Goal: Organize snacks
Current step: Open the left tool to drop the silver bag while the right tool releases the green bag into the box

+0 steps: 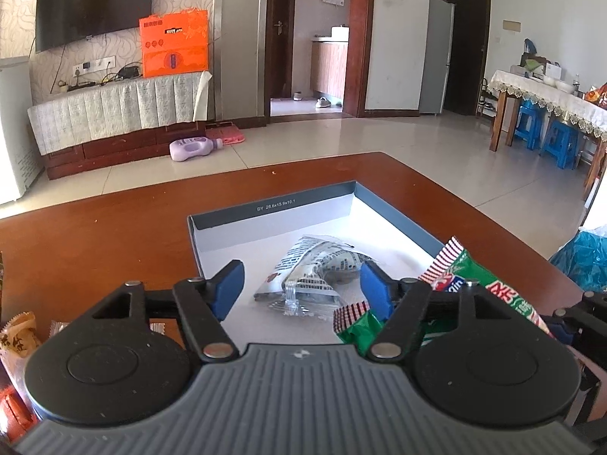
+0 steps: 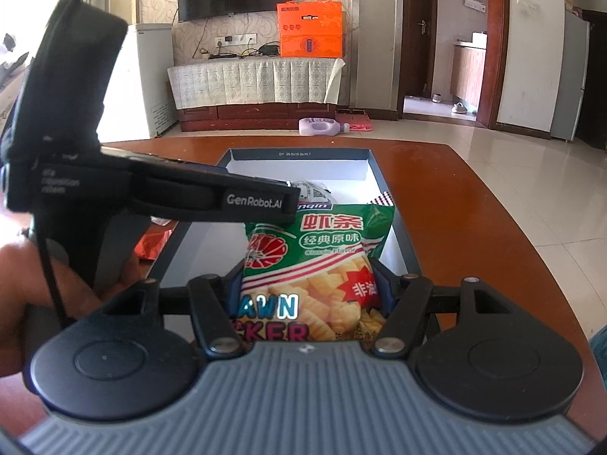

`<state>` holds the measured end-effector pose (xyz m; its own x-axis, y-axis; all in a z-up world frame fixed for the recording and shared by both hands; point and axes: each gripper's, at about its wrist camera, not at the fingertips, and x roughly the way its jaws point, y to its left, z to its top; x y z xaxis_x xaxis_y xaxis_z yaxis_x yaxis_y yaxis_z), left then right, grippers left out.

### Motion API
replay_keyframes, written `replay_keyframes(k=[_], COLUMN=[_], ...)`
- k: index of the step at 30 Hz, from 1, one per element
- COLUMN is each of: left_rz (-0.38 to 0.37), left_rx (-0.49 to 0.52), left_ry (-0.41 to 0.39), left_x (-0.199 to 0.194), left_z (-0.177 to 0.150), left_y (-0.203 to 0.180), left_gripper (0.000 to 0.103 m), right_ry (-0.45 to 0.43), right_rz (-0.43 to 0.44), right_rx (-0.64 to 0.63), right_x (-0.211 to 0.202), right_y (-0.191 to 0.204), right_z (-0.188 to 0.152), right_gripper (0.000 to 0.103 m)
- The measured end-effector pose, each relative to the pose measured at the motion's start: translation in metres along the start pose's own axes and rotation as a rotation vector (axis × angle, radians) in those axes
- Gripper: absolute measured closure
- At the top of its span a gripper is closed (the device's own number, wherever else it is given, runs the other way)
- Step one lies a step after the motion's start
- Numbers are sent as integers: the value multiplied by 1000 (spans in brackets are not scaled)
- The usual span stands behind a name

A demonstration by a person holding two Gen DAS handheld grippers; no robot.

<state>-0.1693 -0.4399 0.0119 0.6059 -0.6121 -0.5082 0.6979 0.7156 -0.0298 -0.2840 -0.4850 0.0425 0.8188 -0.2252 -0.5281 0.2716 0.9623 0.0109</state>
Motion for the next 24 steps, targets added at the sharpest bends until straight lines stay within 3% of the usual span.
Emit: replay_keyframes(k=[24], left_rz=[-16], left_rx=[5], left_ry=[-53], left_x=[-37], left_z=[-10], left_y=[-4], left_gripper=[27], right_ry=[-68], right_rz=[-43], right_rx=[-73], right_x=[-15], right_y=[18], right_z=[-4], right_gripper=[29])
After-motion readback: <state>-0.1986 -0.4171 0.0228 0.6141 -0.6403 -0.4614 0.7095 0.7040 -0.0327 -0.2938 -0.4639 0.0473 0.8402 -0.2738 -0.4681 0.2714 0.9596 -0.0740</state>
